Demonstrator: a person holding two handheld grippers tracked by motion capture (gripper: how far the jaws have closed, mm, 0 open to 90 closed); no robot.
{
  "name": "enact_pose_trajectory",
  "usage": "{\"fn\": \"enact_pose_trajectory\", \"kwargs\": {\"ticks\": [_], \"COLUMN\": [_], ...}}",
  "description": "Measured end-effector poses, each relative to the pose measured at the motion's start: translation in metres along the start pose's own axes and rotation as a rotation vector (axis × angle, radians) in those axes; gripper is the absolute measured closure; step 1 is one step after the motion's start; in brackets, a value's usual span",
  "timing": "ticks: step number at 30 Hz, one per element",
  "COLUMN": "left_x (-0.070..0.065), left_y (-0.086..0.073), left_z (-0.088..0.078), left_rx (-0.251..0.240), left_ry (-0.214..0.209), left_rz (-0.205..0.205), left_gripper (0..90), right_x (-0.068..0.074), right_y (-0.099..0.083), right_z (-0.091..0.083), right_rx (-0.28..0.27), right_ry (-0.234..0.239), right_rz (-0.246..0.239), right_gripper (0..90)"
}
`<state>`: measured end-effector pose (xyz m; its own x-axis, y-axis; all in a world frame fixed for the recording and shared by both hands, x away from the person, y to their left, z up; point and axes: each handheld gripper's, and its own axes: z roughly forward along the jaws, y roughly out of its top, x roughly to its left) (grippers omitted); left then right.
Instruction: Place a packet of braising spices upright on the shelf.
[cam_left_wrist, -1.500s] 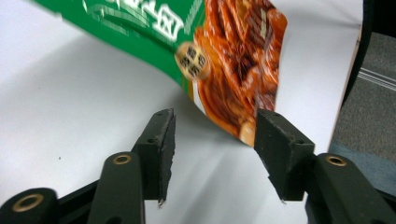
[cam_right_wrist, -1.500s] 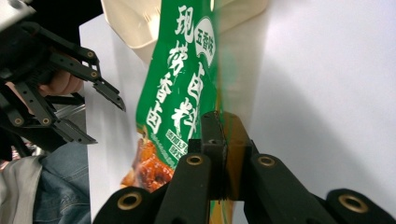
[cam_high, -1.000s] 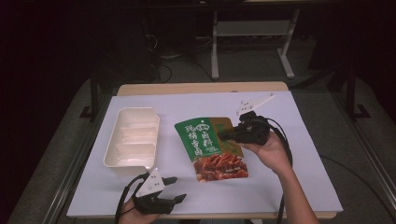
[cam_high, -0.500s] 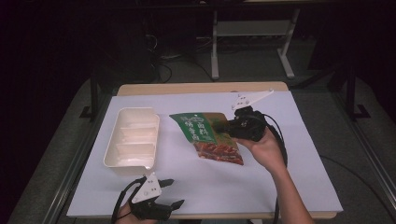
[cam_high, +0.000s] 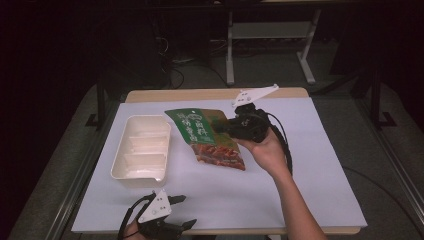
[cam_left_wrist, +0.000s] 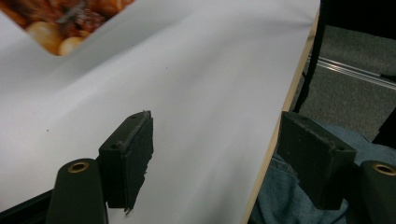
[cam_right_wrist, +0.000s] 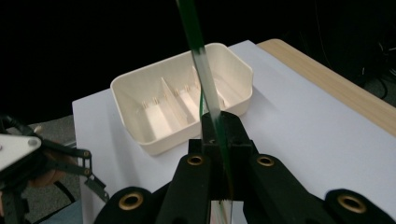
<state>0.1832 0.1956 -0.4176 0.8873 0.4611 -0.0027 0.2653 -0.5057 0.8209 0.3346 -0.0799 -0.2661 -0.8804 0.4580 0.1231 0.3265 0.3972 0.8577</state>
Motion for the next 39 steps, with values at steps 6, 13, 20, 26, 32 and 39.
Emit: {"fn": "enact_pose_trajectory", "kwargs": {"ticks": [6,13,20,26,32,39], "left_x": [-0.001,0.001,0.001,0.001,0.002,0.001], "left_y": [-0.002,-0.003,-0.003,-0.004,-0.004,-0.004], "left_z": [0.001,0.001,0.0,0.0,0.0,0.0], "left_rx": [-0.004,-0.007,-0.022,-0.013,-0.003,-0.012], "left_ry": [0.003,-0.001,-0.002,-0.004,0.007,0.003], "left_rz": [0.011,0.014,0.01,0.019,0.032,0.034], "left_gripper": [25.7,25.7,25.6,25.5,25.5,25.3], "right_x": [0.005,0.006,0.007,0.011,0.012,0.015], "right_y": [0.015,0.029,0.043,0.054,0.063,0.071], "right_z": [0.014,0.028,0.037,0.047,0.058,0.073], "right_rx": [-0.018,-0.044,-0.07,-0.09,-0.097,-0.107], "right_ry": [0.012,0.022,0.03,0.03,0.027,0.04], "right_rz": [-0.014,-0.008,-0.01,-0.015,-0.024,-0.032], "right_gripper": [89.7,89.8,89.8,89.8,89.8,89.8]}}
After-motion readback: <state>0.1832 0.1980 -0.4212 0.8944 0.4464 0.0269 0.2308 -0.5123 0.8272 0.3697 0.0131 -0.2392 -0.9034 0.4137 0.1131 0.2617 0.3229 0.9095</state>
